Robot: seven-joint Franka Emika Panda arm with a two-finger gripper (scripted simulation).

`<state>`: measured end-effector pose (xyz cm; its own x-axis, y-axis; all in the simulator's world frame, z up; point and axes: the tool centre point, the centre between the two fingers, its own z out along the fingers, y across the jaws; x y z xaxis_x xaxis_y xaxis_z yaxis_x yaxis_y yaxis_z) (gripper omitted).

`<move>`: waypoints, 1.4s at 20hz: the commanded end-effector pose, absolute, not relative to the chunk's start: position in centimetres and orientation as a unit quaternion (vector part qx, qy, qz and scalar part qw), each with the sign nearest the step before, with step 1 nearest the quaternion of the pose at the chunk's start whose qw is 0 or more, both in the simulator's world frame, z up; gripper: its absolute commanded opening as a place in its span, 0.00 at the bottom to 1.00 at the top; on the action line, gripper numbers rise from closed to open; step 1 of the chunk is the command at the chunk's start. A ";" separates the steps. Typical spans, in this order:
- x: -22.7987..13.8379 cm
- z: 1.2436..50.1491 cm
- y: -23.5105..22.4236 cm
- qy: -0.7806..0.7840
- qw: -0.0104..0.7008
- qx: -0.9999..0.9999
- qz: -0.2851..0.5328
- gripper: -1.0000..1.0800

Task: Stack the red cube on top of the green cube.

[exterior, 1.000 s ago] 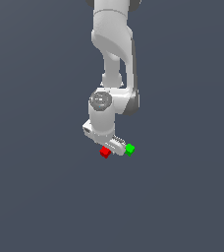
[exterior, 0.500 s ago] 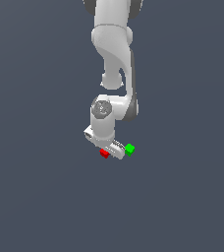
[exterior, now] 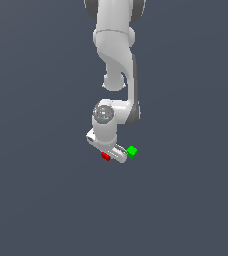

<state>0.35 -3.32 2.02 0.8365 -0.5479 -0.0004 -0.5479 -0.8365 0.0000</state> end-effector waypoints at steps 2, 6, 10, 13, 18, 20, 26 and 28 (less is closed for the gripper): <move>0.4 2.0 -3.3 0.286 0.000 -0.958 0.000 0.00; 0.4 2.0 -3.3 0.286 0.000 -0.958 0.000 0.00; 0.3 2.5 -3.3 0.286 0.000 -0.958 0.000 0.00; 0.3 3.5 -3.3 0.286 0.000 -0.958 0.000 0.00; 0.2 6.5 -3.3 0.286 0.000 -0.958 0.000 0.00; 0.2 8.0 -3.3 0.286 0.000 -0.958 0.000 0.00; 0.2 11.1 -3.3 0.286 0.000 -0.958 0.000 0.00; 0.3 11.7 -3.4 0.286 0.000 -0.958 0.000 0.00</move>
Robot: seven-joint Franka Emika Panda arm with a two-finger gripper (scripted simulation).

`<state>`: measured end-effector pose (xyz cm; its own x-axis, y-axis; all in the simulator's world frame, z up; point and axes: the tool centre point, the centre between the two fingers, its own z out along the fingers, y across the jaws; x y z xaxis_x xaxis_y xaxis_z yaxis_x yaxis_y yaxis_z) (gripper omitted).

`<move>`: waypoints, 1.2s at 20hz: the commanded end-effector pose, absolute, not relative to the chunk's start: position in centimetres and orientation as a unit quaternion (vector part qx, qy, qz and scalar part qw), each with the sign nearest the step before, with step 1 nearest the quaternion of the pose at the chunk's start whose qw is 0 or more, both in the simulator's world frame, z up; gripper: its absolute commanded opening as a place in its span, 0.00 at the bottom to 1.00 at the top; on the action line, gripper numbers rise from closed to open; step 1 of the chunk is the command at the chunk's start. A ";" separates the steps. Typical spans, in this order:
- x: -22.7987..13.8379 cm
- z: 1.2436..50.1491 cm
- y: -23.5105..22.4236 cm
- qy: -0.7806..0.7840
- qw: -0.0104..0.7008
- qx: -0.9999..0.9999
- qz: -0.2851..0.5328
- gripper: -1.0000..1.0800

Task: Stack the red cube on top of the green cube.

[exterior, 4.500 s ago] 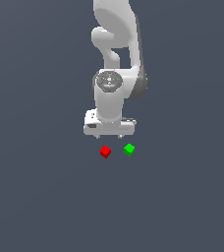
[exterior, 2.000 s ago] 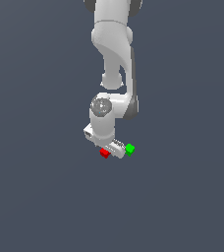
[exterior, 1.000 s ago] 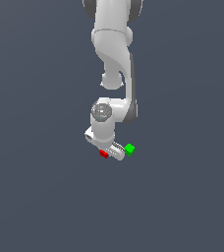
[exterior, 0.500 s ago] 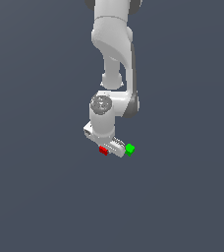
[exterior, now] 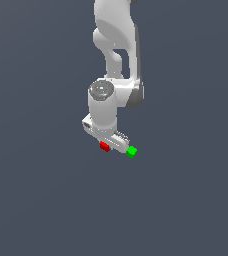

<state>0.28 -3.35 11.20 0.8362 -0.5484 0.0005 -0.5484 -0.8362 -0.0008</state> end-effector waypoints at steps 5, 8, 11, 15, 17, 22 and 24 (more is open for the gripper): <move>0.3 11.8 -3.3 0.286 0.000 -0.958 0.000 0.00; 0.2 11.5 -2.7 0.286 0.000 -0.958 0.000 0.00; 0.0 10.9 -1.3 0.286 0.000 -0.958 0.000 0.00; -0.3 9.5 1.7 0.286 0.000 -0.958 0.000 0.00; -0.5 8.7 3.6 0.286 0.000 -0.958 0.000 0.00; -0.9 7.1 7.0 0.286 0.000 -0.958 0.000 0.00; -0.9 6.7 7.8 0.286 0.000 -0.958 0.000 0.00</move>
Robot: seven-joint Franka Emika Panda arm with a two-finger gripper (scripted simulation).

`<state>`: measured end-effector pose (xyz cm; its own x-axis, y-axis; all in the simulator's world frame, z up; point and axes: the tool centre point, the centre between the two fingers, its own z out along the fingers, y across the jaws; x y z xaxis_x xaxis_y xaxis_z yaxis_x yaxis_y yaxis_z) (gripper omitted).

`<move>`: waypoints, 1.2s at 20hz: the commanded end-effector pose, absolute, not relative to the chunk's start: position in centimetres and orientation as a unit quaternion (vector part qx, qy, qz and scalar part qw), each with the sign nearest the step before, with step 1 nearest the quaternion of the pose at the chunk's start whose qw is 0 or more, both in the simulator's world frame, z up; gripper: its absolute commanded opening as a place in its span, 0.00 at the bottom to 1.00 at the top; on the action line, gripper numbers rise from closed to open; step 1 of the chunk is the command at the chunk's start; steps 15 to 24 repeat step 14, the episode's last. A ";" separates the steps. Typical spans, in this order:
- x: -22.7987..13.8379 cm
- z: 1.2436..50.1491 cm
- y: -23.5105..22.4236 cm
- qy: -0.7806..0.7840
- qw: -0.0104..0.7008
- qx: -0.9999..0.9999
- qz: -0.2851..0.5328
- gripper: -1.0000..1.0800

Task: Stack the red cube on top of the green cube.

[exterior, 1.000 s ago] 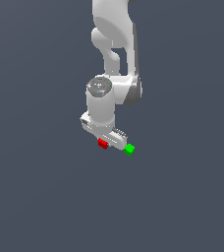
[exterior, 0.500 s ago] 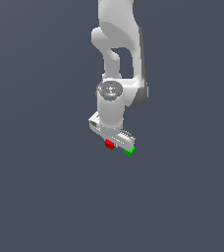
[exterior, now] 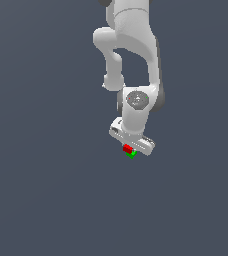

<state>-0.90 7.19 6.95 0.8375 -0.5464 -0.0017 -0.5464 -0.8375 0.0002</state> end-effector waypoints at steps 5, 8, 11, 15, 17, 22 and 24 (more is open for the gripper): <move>-0.9 6.4 8.5 0.286 0.000 -0.958 0.000 0.96; -0.9 6.4 8.5 0.286 0.000 -0.958 0.000 0.96; -0.9 6.4 8.5 0.286 0.000 -0.958 0.000 0.96; -0.9 6.4 8.5 0.286 0.000 -0.958 0.000 0.96; -0.9 6.4 8.5 0.286 0.000 -0.958 0.000 0.96; -0.9 6.4 8.5 0.286 0.000 -0.958 0.000 0.96; -0.9 6.4 8.5 0.286 0.000 -0.958 0.000 0.96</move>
